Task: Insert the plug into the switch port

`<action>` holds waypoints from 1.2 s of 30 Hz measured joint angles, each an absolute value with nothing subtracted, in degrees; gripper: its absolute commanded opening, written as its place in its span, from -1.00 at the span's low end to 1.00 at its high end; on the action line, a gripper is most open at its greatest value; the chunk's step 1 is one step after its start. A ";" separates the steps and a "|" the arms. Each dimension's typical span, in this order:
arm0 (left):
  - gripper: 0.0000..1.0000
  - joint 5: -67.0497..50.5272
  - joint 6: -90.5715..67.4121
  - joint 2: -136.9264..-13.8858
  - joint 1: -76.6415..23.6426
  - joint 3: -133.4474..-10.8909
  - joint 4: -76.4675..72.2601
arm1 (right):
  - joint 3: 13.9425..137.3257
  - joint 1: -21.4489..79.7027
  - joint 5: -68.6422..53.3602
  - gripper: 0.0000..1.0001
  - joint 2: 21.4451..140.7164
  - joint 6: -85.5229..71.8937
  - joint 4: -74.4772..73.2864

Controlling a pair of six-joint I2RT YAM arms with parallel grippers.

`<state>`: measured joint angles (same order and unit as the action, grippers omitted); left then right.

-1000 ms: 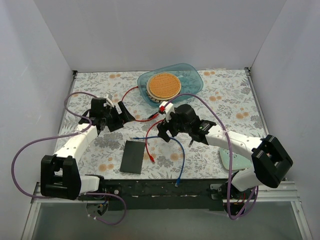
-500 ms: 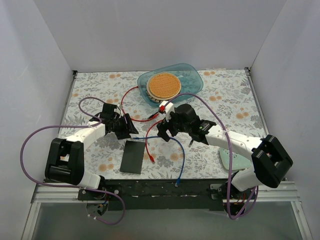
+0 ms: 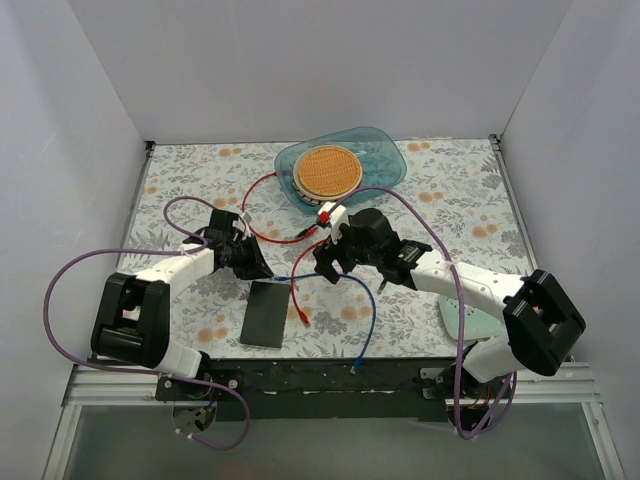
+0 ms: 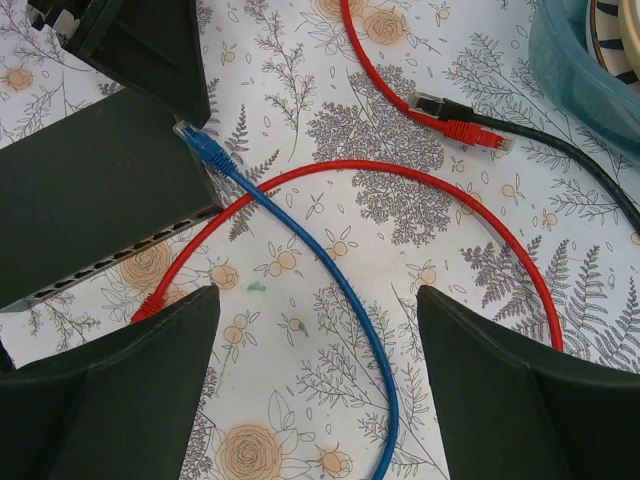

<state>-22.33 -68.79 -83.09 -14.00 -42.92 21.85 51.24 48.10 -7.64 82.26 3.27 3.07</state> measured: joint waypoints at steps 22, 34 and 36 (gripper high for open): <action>0.19 -24.34 -67.72 -81.54 -14.39 -44.03 22.24 | 51.24 48.12 -7.46 0.75 82.26 3.49 3.01; 0.01 -25.47 -67.96 -80.62 -16.40 -43.44 21.87 | 51.24 48.12 -7.46 0.75 82.26 3.49 3.03; 0.01 -25.34 -67.94 -80.86 -16.80 -43.44 21.87 | 51.24 48.12 -7.46 0.76 82.26 3.49 3.03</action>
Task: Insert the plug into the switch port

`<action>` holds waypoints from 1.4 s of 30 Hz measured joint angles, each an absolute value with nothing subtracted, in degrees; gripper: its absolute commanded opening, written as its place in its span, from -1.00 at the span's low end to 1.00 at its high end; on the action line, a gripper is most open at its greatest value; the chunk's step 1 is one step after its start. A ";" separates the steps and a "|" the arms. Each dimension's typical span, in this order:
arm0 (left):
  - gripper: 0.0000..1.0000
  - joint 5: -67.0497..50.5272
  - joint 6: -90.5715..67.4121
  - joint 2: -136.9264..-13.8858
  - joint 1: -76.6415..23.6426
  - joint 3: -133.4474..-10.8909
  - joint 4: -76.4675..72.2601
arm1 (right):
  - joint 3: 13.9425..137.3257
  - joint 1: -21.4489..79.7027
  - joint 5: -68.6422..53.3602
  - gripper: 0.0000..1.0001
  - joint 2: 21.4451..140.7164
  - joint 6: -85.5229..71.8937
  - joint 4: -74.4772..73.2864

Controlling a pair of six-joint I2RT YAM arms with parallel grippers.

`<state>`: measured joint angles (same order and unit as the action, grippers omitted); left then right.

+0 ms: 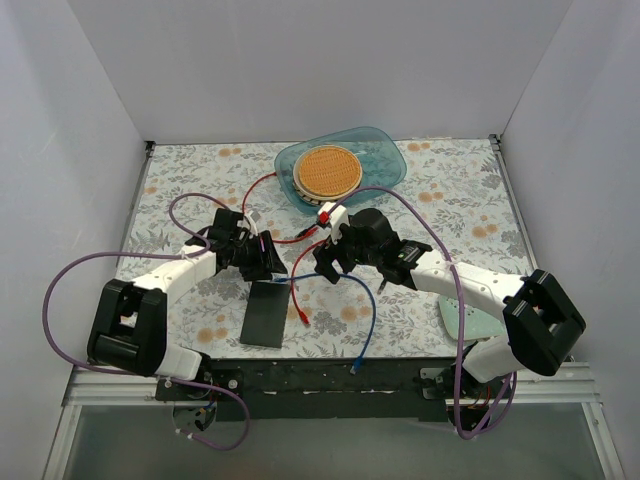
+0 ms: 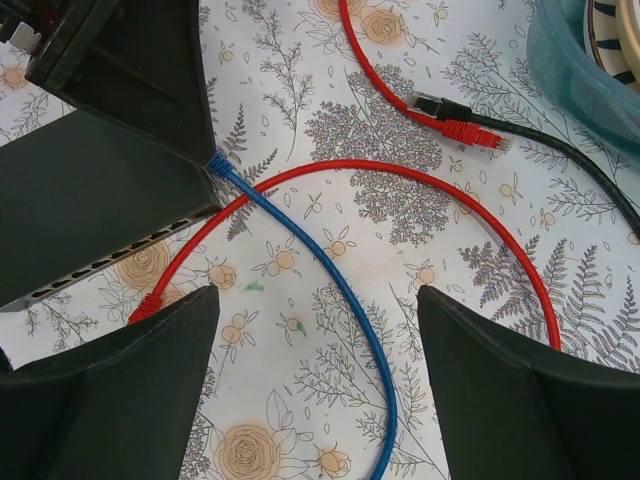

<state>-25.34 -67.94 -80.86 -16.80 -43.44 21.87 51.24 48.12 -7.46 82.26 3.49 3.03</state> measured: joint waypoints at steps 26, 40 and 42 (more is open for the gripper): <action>-0.18 -20.16 -67.24 -81.32 -19.75 -43.44 22.68 | 51.24 48.12 -7.20 0.76 82.26 3.55 2.94; -1.00 -20.80 -65.80 -81.34 -20.51 -43.44 23.55 | 51.24 48.12 -6.57 0.76 82.24 4.01 2.92; -1.00 -21.06 -65.76 -81.34 -20.53 -43.44 23.55 | 51.24 48.12 -6.61 0.77 82.24 4.23 2.92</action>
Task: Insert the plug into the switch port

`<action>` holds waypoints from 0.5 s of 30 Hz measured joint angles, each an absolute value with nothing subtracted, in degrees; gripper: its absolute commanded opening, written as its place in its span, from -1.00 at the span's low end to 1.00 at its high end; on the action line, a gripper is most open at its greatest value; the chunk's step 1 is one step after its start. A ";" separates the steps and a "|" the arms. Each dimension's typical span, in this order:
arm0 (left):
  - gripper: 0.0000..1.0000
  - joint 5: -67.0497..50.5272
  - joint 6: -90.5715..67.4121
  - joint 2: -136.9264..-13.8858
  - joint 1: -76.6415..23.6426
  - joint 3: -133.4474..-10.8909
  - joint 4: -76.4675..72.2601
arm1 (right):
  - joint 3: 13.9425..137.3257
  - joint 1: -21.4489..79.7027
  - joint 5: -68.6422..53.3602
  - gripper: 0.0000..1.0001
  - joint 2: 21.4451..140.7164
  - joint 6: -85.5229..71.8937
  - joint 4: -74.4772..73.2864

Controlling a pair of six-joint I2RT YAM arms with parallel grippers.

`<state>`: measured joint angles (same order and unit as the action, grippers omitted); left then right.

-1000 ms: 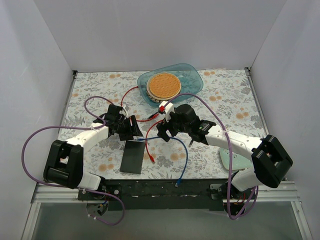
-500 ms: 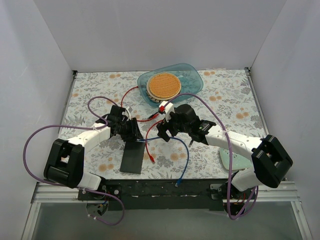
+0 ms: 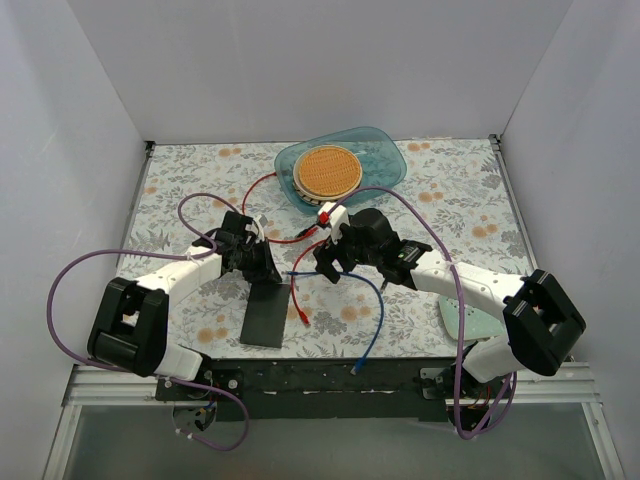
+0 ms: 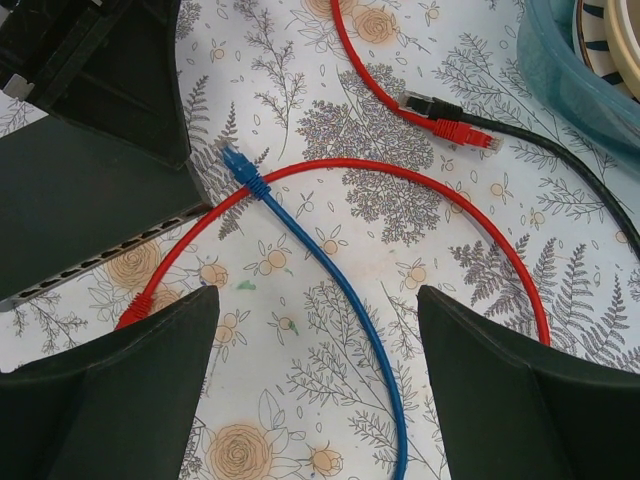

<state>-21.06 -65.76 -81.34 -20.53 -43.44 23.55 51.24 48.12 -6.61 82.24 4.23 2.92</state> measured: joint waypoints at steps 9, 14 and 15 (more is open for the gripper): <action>-0.27 -22.72 -65.39 -80.73 -20.53 -44.18 23.51 | 51.24 48.12 -9.39 0.75 81.89 5.48 3.14; 0.85 -20.01 -66.65 -78.37 -20.56 -44.29 23.53 | 51.99 48.80 -8.71 0.69 82.89 6.85 2.72; 0.97 -19.07 -67.16 -77.36 -20.58 -44.29 23.51 | 53.04 49.41 -7.70 0.68 84.03 7.29 2.63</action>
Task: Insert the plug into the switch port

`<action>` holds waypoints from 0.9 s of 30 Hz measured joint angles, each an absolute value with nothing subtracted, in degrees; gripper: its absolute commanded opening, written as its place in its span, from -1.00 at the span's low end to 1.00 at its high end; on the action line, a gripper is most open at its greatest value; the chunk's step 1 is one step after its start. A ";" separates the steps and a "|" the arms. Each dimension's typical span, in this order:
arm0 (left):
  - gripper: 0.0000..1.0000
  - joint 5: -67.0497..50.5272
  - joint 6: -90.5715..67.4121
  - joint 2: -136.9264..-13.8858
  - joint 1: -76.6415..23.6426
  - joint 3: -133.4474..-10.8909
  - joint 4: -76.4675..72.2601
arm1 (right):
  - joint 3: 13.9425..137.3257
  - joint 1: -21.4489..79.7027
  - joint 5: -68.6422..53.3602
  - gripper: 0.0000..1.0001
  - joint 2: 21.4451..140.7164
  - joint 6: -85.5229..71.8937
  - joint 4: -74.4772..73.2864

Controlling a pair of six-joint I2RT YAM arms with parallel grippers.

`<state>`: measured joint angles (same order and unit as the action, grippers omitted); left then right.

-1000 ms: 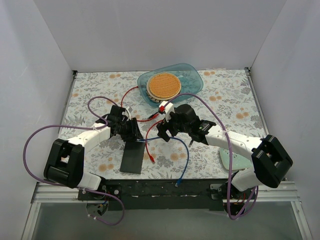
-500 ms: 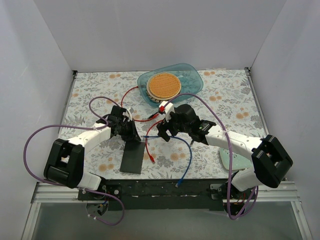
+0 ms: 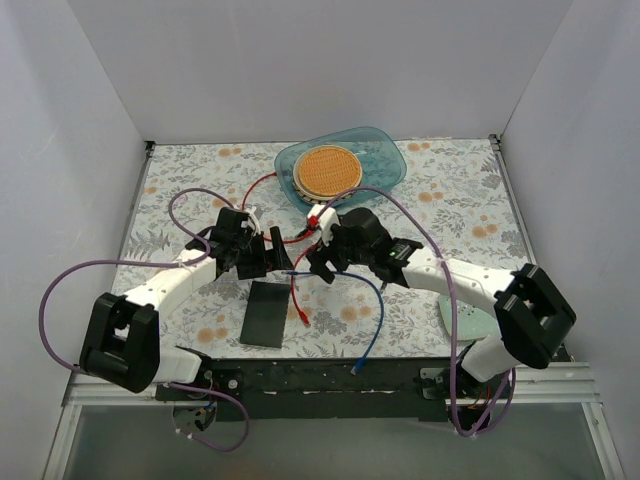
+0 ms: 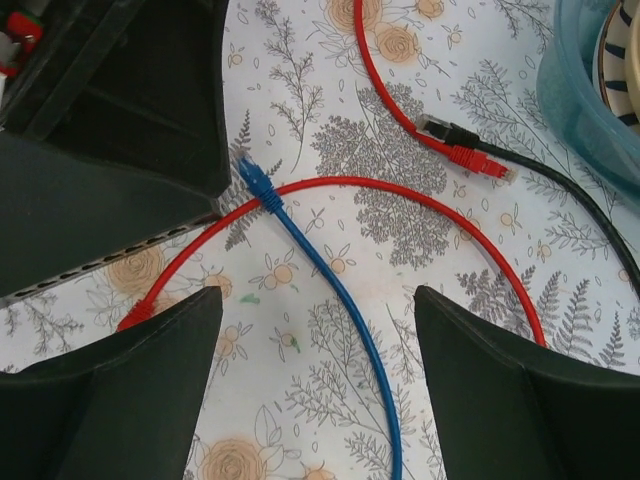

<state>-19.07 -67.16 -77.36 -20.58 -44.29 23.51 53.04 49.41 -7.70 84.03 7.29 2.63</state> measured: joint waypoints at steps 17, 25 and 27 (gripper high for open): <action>0.96 -13.89 -73.54 -73.73 -16.93 -42.35 22.28 | 58.17 54.06 1.80 0.43 101.45 10.68 6.70; 0.96 -16.58 -74.04 -72.84 -12.60 -40.05 21.82 | 57.14 54.89 0.60 0.17 104.12 10.39 13.41; 0.97 -17.52 -74.28 -72.03 -11.66 -39.90 21.76 | 57.14 55.11 -0.43 0.16 105.25 10.31 13.87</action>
